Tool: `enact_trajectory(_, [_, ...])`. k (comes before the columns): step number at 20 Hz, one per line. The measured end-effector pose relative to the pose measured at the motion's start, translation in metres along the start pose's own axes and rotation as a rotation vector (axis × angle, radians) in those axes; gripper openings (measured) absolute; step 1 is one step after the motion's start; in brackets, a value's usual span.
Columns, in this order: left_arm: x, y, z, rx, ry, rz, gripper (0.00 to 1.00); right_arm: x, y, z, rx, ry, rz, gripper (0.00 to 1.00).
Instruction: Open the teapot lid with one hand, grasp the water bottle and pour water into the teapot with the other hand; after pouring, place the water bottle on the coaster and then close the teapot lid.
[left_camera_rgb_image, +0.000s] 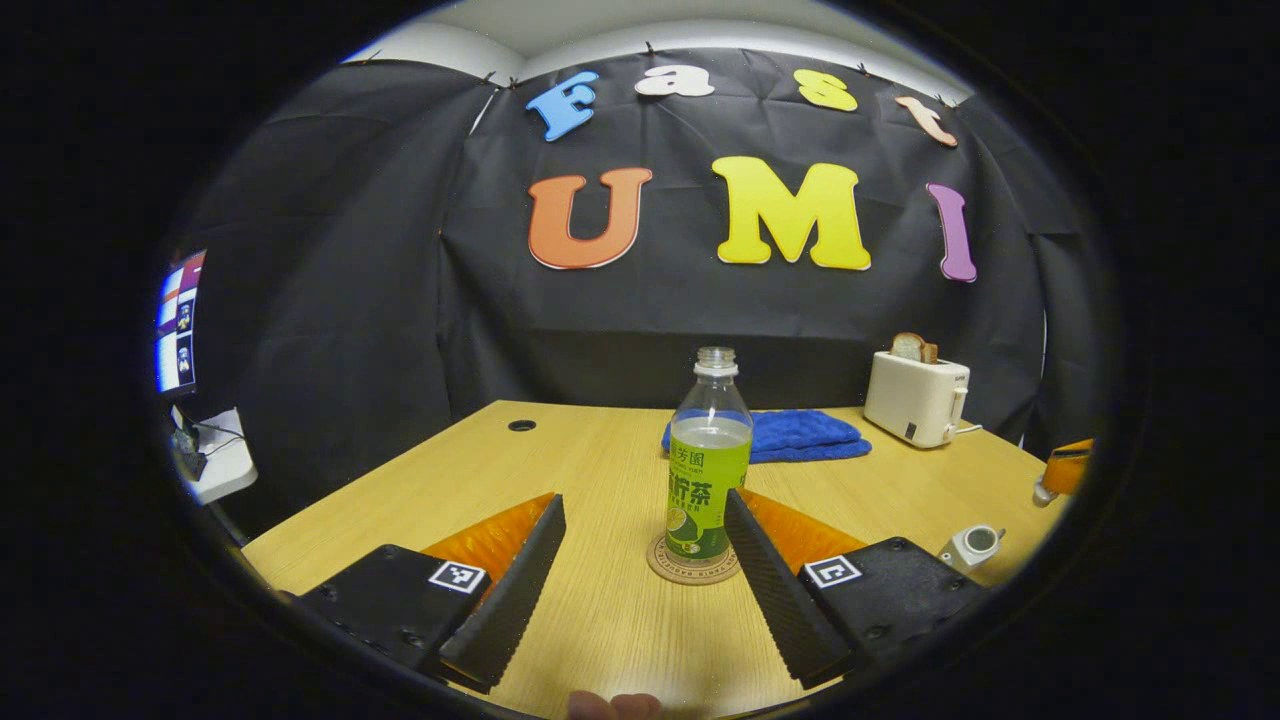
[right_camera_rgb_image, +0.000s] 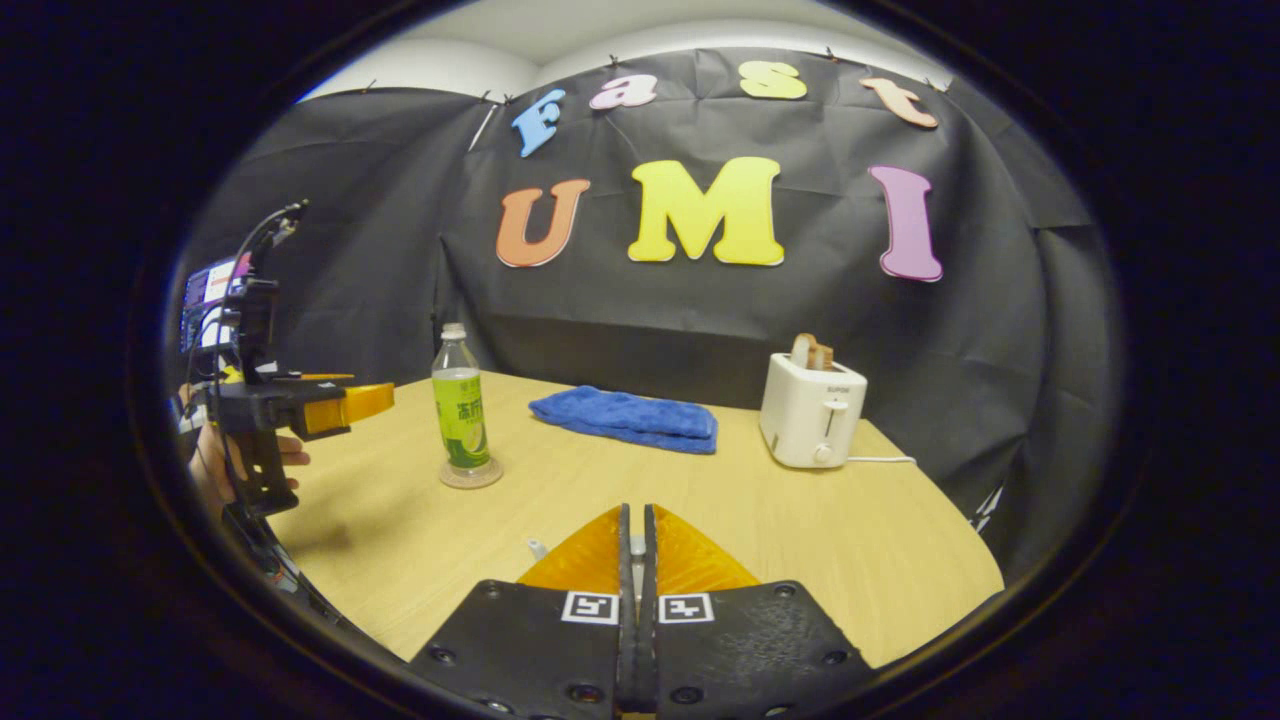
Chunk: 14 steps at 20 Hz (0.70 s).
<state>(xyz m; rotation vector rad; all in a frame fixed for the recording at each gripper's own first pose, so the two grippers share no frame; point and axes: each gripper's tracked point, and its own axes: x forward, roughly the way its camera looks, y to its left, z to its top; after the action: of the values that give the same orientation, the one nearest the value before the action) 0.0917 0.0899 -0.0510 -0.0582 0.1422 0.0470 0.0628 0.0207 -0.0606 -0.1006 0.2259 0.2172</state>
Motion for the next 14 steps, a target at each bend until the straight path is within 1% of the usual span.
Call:
enact_trajectory(2, [-0.018,0.01,0.009,0.009,-0.029,0.023,0.99,0.006,0.008,0.001,0.0,0.003,0.02,0.0])
enact_trajectory(5, [-0.042,0.022,0.012,0.018,-0.039,0.062,0.99,0.016,0.018,0.002,-0.01,-0.004,0.039,0.0])
enact_trajectory(9, [-0.063,0.024,0.019,0.015,-0.059,0.068,0.99,0.031,0.028,-0.007,-0.034,0.009,0.058,0.0])
enact_trajectory(14, [-0.07,0.025,0.03,0.014,-0.086,0.067,0.99,0.045,0.033,-0.023,-0.033,0.039,0.07,0.0])
